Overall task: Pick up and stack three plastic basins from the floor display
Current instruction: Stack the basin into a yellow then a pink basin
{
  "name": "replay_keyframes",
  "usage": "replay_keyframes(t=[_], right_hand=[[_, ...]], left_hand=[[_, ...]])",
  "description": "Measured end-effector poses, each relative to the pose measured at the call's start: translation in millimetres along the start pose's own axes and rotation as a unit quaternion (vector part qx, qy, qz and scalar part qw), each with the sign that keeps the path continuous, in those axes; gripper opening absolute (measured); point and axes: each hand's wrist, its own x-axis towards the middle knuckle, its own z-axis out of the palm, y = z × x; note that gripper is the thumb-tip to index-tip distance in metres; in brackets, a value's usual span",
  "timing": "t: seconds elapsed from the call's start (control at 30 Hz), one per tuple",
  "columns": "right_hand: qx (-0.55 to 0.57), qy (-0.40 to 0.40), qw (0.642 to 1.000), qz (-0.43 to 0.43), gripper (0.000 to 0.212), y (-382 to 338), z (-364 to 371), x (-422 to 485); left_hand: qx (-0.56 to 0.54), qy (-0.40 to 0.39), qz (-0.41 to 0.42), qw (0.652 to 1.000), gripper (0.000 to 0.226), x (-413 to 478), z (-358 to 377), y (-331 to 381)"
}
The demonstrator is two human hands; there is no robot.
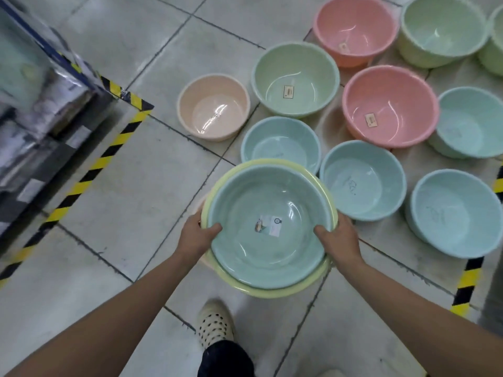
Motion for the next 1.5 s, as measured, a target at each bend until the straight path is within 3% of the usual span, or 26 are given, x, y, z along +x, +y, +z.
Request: replay_keyframes(t=[0.17,0.27,0.53,1.13,1.5], right_hand=[[-0.024,-0.021,0.999,-0.014,0.045,-43.6,43.9,-3.3],[-0.026,-0.035,0.999,-0.009,0.032,-62.7,66.4,-7.9],[0.003,-0.045,0.998,0.032,0.034,-60.2,109.8,1.3],[0.063,-0.033,0.989,0.131,0.029,33.8,146.9,54.9],[0.071,-0.030,0.988,0.133,0.035,76.2,169.6,72.3]], left_hand=[[-0.007,0.021,-0.017,1.000,0.017,12.2,-60.1,-2.7],[-0.001,0.029,-0.021,0.999,0.027,24.1,-85.1,-8.8],[-0.005,0.031,-0.029,0.999,0.033,50.1,-110.7,-26.0],[-0.022,0.023,-0.077,0.997,0.020,97.1,-42.8,-103.2],[0.000,0.036,-0.086,0.996,0.015,123.6,-11.1,-143.1]])
